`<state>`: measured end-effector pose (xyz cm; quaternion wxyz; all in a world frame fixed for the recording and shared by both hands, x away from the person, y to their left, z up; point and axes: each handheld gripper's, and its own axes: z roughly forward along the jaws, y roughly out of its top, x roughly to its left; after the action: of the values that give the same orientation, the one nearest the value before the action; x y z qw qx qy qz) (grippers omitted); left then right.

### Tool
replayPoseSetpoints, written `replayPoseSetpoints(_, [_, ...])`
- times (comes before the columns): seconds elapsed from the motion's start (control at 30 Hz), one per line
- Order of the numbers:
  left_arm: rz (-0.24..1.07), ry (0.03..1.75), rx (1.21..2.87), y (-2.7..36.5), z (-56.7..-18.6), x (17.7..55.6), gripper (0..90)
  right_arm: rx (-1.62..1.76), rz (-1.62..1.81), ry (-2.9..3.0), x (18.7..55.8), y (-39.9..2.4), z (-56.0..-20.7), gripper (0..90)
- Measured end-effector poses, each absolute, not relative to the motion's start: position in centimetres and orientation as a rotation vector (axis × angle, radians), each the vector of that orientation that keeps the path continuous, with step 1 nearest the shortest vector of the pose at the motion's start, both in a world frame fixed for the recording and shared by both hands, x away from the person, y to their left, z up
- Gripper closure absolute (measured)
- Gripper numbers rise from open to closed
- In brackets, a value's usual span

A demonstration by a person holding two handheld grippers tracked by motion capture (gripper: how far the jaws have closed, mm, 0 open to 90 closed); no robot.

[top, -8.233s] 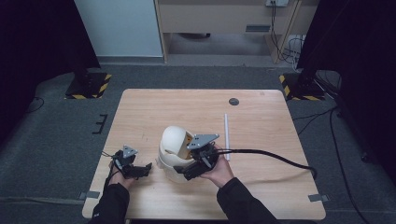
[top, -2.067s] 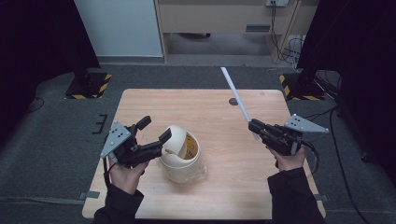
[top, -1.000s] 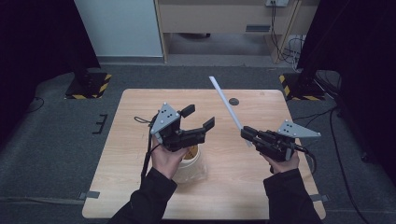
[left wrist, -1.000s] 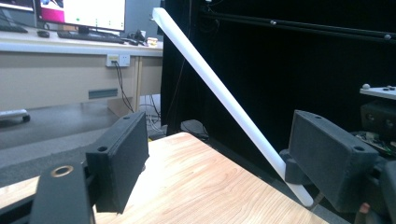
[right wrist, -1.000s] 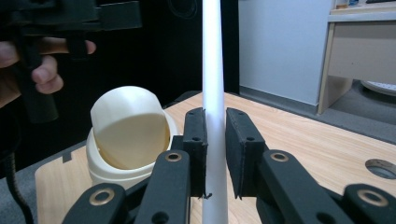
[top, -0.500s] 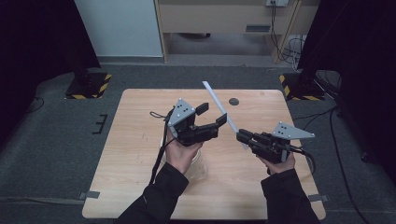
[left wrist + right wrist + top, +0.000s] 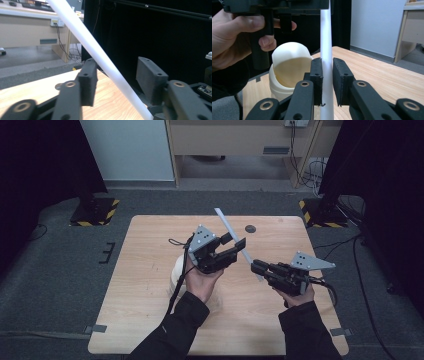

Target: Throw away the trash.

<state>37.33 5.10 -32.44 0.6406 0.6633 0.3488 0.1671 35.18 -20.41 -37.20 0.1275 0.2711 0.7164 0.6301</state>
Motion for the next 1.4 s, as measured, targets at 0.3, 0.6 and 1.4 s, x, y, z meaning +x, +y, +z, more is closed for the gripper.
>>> replayPoseSetpoints(0.3, [0.344, 0.811, 1.507, 5.1, -32.5, 37.4, 67.6, 0.776, 1.827, 2.109, 35.2, -20.2, -37.4, 78.8])
replayPoseSetpoints(0.6, [0.284, 0.769, 1.487, 4.8, -32.2, 36.9, 74.6, 0.775, 1.819, 2.128, 35.4, -20.1, -37.5, 77.9])
replayPoseSetpoints(1.4, [0.415, 0.702, 1.482, 8.5, -29.5, 34.9, 79.2, 0.939, 1.693, 2.089, 36.6, -22.3, -38.9, 57.5])
